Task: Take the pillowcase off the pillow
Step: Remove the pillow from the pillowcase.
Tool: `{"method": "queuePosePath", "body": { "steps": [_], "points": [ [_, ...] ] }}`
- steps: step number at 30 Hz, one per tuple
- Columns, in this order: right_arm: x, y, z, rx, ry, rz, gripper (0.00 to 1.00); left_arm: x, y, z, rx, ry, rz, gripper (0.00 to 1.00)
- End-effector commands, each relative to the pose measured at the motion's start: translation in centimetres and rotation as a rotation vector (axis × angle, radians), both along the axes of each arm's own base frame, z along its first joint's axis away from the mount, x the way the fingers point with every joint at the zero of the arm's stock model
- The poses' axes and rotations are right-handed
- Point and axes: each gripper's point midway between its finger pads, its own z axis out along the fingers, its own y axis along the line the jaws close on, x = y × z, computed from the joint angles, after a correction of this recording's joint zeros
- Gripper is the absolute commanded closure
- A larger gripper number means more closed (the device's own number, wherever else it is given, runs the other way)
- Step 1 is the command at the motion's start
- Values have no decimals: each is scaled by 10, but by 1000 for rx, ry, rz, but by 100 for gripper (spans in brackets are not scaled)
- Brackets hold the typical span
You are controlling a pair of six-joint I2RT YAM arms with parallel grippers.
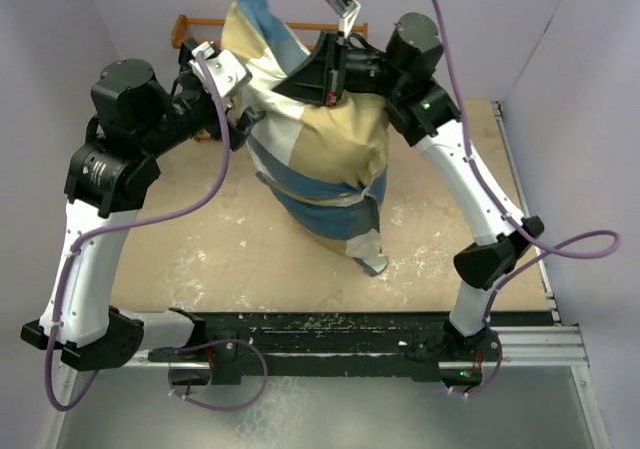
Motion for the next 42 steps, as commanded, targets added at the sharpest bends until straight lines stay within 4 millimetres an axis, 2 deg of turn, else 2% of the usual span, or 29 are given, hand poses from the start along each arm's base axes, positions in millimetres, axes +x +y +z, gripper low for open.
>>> {"method": "queuePosePath", "body": {
  "steps": [1, 6, 9, 13, 17, 21, 23, 24, 27, 28, 30, 32, 33, 34, 35, 36, 38, 40, 42],
  "points": [
    [-22, -21, -15, -85, -82, 50, 100, -10, 0, 27, 14, -113, -80, 0],
    [-24, -27, -20, -113, -104, 55, 100, -58, -14, 62, 105, -306, -301, 0],
    [-23, -29, -13, -100, -112, 59, 100, -66, -17, 65, 164, -328, -357, 0],
    [-27, -30, -11, -97, -129, 79, 100, -57, -25, 40, 200, -276, -397, 1],
    [-32, -34, -18, -103, -149, 81, 100, -46, -25, 45, 196, -371, -360, 0],
    [-39, -34, -27, -93, -150, 86, 100, -40, -36, 43, 197, -358, -394, 1],
    [-39, -32, -33, -95, -136, 96, 100, -34, -52, 25, 234, -303, -439, 1],
    [-40, -30, -34, -95, -134, 101, 100, -29, -63, 9, 273, -269, -467, 1],
    [-42, -25, -33, -94, -124, 103, 100, -25, -78, -21, 372, -250, -501, 0],
    [-42, -24, -33, -97, -123, 101, 100, -23, -80, -23, 382, -269, -500, 0],
    [-41, -23, -30, -99, -114, 84, 97, -22, -82, -14, 362, -320, -486, 1],
    [-41, -26, -19, -76, -126, 55, 69, -20, -83, -6, 350, -345, -478, 27],
    [-36, -31, -11, -56, -131, 8, 54, -19, -82, 0, 344, -357, -464, 48],
    [-28, -38, -2, -31, -130, -44, 46, -16, -81, 9, 327, -375, -437, 76],
    [-21, -48, 9, 2, -121, -94, 36, -12, -76, 22, 295, -399, -387, 96],
    [-8, -61, 17, 36, -107, -162, 24, -10, -71, 33, 263, -425, -338, 100],
    [6, -99, 40, 115, -129, -317, 8, -8, -60, 54, 216, -488, -253, 100],
    [11, -126, 49, 171, -173, -455, 1, -7, -50, 67, 185, -495, -192, 100],
    [7, -143, 43, 184, -235, -560, 0, -7, -42, 80, 139, -443, -144, 100]
  ]
}}
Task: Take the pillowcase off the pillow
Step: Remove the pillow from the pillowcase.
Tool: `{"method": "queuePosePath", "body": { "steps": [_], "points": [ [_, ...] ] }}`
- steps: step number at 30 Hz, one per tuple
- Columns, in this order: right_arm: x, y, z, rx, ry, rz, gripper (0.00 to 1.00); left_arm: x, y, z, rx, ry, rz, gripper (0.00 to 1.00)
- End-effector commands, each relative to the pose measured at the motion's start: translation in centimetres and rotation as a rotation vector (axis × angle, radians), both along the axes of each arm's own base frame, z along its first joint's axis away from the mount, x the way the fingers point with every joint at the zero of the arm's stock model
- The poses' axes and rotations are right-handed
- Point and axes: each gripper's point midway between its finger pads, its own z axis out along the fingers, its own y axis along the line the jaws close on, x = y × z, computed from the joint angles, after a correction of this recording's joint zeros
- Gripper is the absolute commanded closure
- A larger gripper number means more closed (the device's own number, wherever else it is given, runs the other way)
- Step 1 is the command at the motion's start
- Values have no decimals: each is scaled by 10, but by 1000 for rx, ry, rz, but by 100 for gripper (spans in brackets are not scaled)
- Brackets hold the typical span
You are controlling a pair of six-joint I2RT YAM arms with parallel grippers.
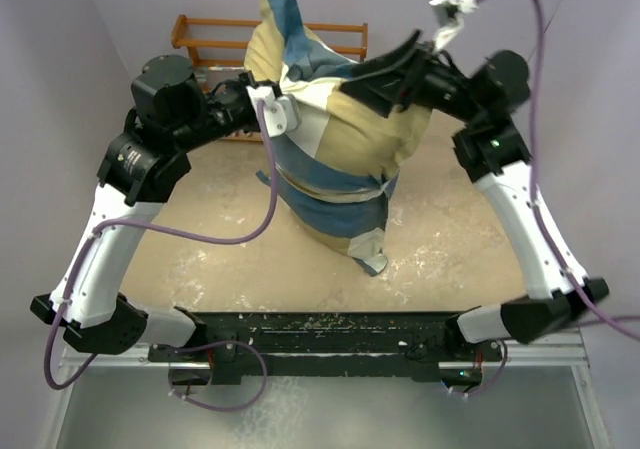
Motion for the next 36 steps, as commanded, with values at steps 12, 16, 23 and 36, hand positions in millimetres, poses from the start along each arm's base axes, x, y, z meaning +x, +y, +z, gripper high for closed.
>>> {"method": "queuePosePath", "body": {
  "steps": [12, 16, 23, 36],
  "points": [
    [-52, -68, -129, -81, -336, -424, 0, -29, 61, 54, -258, 216, 272, 100],
    [-64, -31, -173, -233, -356, -312, 0, -24, 66, 35, -242, 279, 325, 100],
    [-39, -6, -175, -275, -427, -450, 0, -32, 61, 38, -275, 325, 290, 100],
    [14, -36, -104, -20, -321, -520, 58, -73, 46, 48, -307, 409, 113, 100]
  ]
}}
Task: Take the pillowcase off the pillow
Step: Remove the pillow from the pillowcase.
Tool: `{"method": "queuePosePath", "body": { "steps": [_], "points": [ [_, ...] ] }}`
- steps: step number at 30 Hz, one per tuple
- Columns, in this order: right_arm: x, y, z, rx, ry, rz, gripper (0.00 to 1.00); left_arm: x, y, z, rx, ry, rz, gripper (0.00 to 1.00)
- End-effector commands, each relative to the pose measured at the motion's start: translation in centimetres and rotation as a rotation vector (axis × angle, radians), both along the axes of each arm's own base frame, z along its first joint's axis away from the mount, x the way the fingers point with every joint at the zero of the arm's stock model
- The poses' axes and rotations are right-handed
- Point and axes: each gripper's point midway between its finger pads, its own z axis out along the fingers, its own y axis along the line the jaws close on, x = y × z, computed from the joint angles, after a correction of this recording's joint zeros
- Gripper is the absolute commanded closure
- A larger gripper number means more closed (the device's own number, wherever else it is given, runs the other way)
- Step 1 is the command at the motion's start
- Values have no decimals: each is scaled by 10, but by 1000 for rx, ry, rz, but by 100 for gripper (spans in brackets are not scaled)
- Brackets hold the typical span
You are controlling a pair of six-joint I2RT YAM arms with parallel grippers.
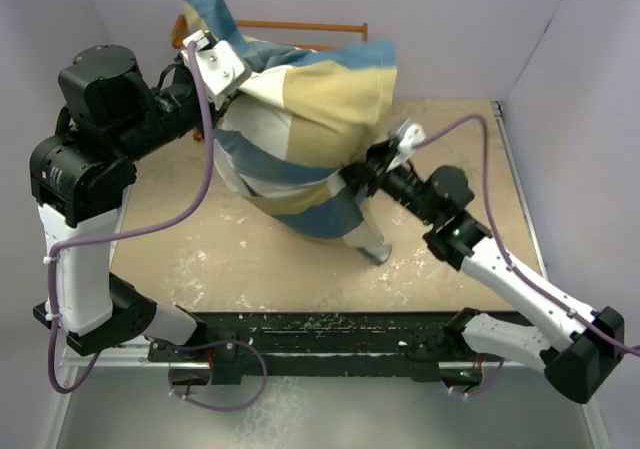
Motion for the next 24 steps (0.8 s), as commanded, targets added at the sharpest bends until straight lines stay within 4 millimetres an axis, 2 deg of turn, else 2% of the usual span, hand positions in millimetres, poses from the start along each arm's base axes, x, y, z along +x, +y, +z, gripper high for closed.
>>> {"method": "queuePosePath", "body": {
  "steps": [1, 2, 3, 5, 6, 7, 9, 10, 14, 17, 19, 21, 23, 24],
  "points": [
    [41, -28, 72, 198, 8, 16, 77, -42, -19, 21, -120, 23, -183, 100],
    [49, -26, 70, 167, 23, 8, 90, -45, -19, 22, -128, 25, -193, 100],
    [55, -24, 67, 137, 26, 6, 97, -48, -19, 22, -131, 30, -200, 100],
    [59, -23, 65, 111, 14, 2, 100, -52, -15, 23, -134, 28, -195, 100],
    [59, -25, 64, 111, 9, 3, 100, -51, -12, 23, -138, 25, -177, 93],
    [58, -28, 65, 122, 6, 7, 100, -50, -9, 21, -138, 21, -159, 69],
    [58, -31, 59, 142, 46, 31, 100, -46, 2, 19, -140, -6, -95, 10],
    [60, -32, 54, 149, 70, 32, 100, -41, 7, 16, -139, -21, -55, 1],
    [71, -43, 32, 182, 190, -21, 100, -24, 33, -3, -99, -49, 108, 0],
    [87, -59, 20, 223, 303, -97, 100, -34, 50, -8, -108, -75, 156, 0],
    [94, -69, 17, 253, 341, -126, 100, -41, 54, -20, -100, -52, 155, 0],
    [99, -78, 16, 269, 367, -154, 100, -48, 50, -45, -62, 15, 114, 0],
    [99, -79, 18, 264, 377, -152, 100, -60, 31, -84, 26, 100, -28, 0],
    [97, -77, 20, 258, 375, -141, 100, -65, 24, -95, 62, 101, -90, 0]
  ]
}}
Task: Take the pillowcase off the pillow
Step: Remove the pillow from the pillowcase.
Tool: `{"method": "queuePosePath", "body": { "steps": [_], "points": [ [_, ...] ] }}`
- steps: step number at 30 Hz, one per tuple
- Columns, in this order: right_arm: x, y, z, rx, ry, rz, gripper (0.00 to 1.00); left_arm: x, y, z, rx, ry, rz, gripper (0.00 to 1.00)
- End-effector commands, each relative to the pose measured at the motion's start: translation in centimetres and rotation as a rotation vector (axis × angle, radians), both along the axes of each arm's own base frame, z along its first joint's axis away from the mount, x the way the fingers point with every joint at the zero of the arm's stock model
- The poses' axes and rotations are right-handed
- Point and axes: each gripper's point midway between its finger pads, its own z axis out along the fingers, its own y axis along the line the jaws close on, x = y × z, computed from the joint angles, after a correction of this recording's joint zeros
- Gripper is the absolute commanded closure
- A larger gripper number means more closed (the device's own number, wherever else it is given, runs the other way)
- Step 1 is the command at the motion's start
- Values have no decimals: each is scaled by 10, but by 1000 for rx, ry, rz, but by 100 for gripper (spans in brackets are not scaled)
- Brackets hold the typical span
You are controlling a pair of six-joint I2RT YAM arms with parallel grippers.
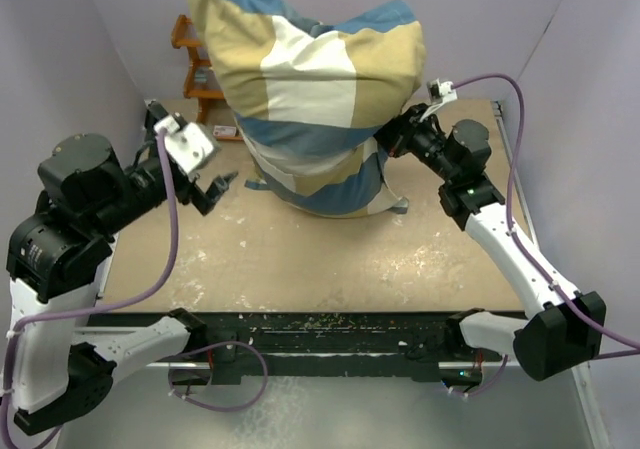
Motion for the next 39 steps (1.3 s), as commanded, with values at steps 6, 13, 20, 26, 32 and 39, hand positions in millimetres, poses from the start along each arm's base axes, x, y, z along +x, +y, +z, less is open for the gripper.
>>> {"method": "queuePosePath", "body": {
  "steps": [6, 13, 20, 26, 32, 39],
  "points": [
    [-5, -6, 38, 90, -13, -7, 100, -5, -51, -13, 248, -289, -386, 1],
    [-10, 28, 64, 142, -2, 45, 100, 15, -94, -4, 448, -757, -468, 1],
    [-9, 64, 87, 154, 19, 85, 100, 8, -109, 4, 490, -1105, -365, 6],
    [-9, 61, 96, 164, 0, 59, 100, -5, -84, 20, 478, -1243, -224, 16],
    [-8, 62, 100, 165, 15, 52, 100, -6, -60, 26, 533, -1238, -124, 23],
    [-16, 63, 113, 170, 6, 51, 100, 16, -54, -2, 646, -1069, -121, 26]
  ]
}}
